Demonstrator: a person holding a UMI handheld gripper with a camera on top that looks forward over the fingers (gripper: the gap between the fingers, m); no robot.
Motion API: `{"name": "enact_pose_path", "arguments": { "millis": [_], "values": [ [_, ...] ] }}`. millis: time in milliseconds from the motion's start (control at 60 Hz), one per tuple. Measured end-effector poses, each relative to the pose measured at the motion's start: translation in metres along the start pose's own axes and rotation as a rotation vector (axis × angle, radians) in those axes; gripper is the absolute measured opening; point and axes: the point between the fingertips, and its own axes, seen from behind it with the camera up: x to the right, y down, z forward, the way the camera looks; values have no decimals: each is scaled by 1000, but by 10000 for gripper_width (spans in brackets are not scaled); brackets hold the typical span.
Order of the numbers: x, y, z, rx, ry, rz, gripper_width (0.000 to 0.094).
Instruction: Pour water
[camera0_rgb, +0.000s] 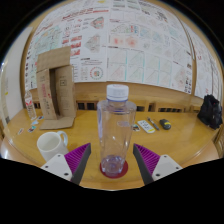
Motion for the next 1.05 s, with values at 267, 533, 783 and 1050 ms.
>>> {"name": "enact_pose_path", "arguments": {
  "millis": [267,533,783,1050],
  "values": [
    [-17,8,-113,-54,68,1,850],
    [-57,20,-280,-56,124,-18,851],
    [-101,43,-394,-59,105,-13,850],
    [-104,42,-438,-46,140,-35,856]
  ]
}}
